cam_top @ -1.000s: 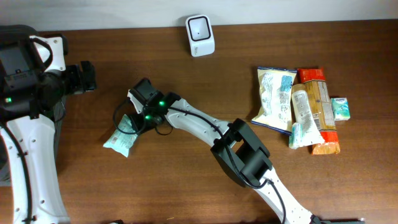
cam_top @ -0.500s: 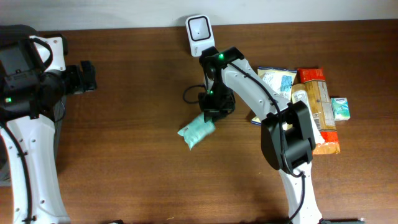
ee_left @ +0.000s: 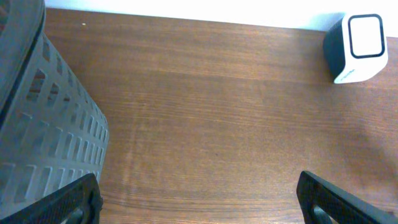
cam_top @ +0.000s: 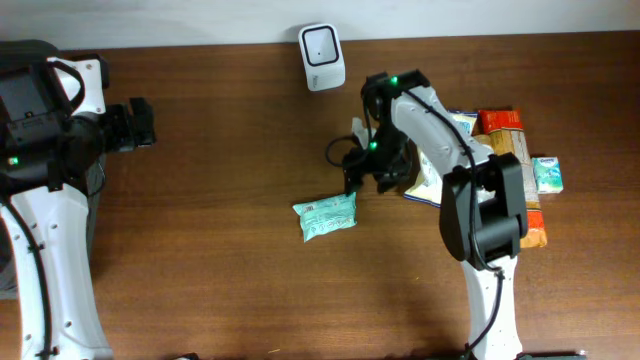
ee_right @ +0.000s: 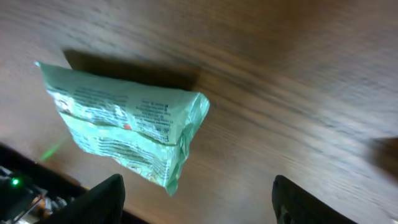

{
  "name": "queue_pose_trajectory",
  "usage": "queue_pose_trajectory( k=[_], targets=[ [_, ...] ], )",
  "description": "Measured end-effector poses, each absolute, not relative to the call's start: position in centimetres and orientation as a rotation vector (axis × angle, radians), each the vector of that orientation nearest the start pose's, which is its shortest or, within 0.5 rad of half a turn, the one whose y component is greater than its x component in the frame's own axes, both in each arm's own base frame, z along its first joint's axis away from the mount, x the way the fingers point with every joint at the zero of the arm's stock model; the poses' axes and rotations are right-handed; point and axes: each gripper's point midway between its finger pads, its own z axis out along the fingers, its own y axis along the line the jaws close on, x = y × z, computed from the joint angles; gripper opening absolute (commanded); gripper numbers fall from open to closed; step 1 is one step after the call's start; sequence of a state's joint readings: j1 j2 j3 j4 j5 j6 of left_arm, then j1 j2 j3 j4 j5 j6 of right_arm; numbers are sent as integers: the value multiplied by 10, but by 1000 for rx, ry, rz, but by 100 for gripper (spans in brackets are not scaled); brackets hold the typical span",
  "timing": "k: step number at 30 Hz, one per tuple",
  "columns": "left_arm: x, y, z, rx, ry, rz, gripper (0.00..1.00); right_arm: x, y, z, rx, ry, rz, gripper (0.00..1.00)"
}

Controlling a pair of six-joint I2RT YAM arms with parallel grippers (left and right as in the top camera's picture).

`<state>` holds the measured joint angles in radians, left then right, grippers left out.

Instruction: Scan the item barcode

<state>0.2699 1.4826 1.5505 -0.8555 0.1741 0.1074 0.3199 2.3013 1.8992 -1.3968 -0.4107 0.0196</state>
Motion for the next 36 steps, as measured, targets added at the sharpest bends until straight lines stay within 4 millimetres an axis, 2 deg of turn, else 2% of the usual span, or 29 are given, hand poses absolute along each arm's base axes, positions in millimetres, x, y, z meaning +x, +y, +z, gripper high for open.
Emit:
queue_pose_trajectory(
  k=[2, 6, 10, 12, 13, 18, 21, 22, 25, 26, 27, 28, 29, 32, 34, 36],
  targets=[
    [402, 80, 281, -106, 2340, -19, 99, 345, 197, 30, -425, 3337, 719, 73],
    [402, 80, 281, -106, 2340, -19, 99, 331, 214, 16, -414, 3313, 909, 59],
    [402, 80, 281, -106, 2340, -19, 99, 323, 230, 10, -351, 3251, 1105, 32],
    [402, 80, 281, -106, 2341, -19, 99, 323, 236, 6, -309, 3208, 1170, 10],
    [402, 80, 281, -106, 2341, -19, 99, 324, 238, 5, -292, 3198, 1189, 4],
    [402, 80, 281, -106, 2341, -19, 99, 324, 241, 8, -276, 3184, 1237, 4],
    [402, 80, 281, -106, 2341, -19, 99, 327, 240, 18, -308, 3162, 1188, 4],
    [402, 80, 281, -106, 2341, -19, 99, 329, 238, 34, -331, 3135, 1148, 4],
    [402, 80, 281, -106, 2341, -19, 99, 343, 239, 121, -435, 2902, 1105, 4],
    [402, 80, 281, -106, 2341, -19, 99, 343, 237, 147, -456, 2831, 1100, 4],
    [402, 80, 281, -106, 2341, -19, 99, 340, 234, 191, -492, 2710, 1089, 4],
    [402, 80, 281, -106, 2340, -19, 99, 336, 231, 218, -509, 2636, 1081, 4],
    [402, 80, 281, -106, 2341, -19, 99, 332, 229, 236, -521, 2584, 1074, 4],
    [402, 80, 281, -106, 2341, -19, 99, 319, 223, 273, -547, 2482, 1058, 4],
    [402, 80, 281, -106, 2341, -19, 99, 313, 221, 285, -557, 2445, 1052, 4],
    [402, 80, 281, -106, 2341, -19, 99, 313, 220, 287, -557, 2439, 1046, 4]
  ],
)
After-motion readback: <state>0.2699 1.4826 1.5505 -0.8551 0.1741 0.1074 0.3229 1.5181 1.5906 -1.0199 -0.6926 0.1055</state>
